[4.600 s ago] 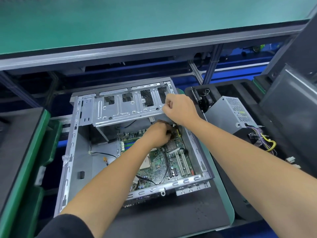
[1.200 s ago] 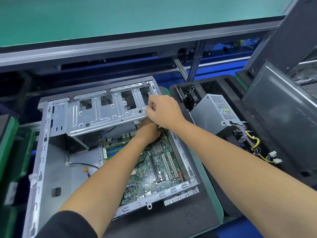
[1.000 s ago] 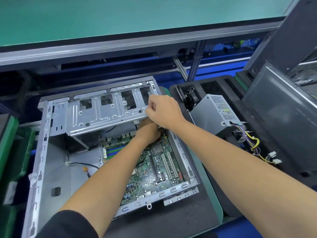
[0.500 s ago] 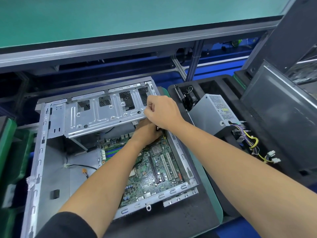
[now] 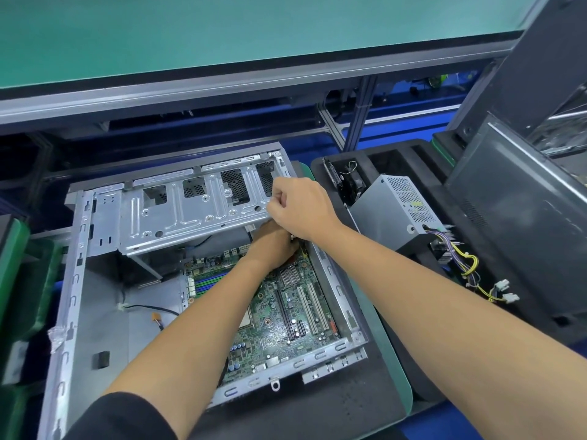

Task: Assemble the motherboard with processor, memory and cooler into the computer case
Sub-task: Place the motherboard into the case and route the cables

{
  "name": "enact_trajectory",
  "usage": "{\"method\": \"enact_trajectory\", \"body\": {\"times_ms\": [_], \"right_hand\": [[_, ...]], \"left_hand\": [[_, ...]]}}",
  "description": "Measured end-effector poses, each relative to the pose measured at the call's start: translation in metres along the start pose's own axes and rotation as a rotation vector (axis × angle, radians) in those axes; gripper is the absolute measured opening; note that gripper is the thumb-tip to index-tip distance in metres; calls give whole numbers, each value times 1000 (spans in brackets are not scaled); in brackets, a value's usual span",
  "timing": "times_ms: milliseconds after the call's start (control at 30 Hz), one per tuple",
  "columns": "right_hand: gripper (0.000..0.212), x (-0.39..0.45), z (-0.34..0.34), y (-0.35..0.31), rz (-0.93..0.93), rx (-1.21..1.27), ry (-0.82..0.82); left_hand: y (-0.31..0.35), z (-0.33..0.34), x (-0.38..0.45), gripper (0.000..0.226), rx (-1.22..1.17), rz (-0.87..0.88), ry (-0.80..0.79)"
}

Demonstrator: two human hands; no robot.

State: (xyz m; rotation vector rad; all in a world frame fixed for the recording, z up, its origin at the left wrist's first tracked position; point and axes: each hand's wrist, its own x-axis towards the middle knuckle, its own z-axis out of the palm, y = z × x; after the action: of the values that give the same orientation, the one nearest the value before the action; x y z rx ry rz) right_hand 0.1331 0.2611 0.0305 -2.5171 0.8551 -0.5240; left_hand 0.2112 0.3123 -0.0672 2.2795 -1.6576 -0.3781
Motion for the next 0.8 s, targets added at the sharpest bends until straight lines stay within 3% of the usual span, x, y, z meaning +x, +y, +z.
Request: {"method": "enact_trajectory", "body": {"times_ms": [300,800], "right_hand": [[12,0,1,1,-2,-12,6],[12,0,1,0,-18,-45,-2]], "left_hand": [[-2,-2,-4,11,5,61,77],[2,0,3,11,82,-47,-84]]}}
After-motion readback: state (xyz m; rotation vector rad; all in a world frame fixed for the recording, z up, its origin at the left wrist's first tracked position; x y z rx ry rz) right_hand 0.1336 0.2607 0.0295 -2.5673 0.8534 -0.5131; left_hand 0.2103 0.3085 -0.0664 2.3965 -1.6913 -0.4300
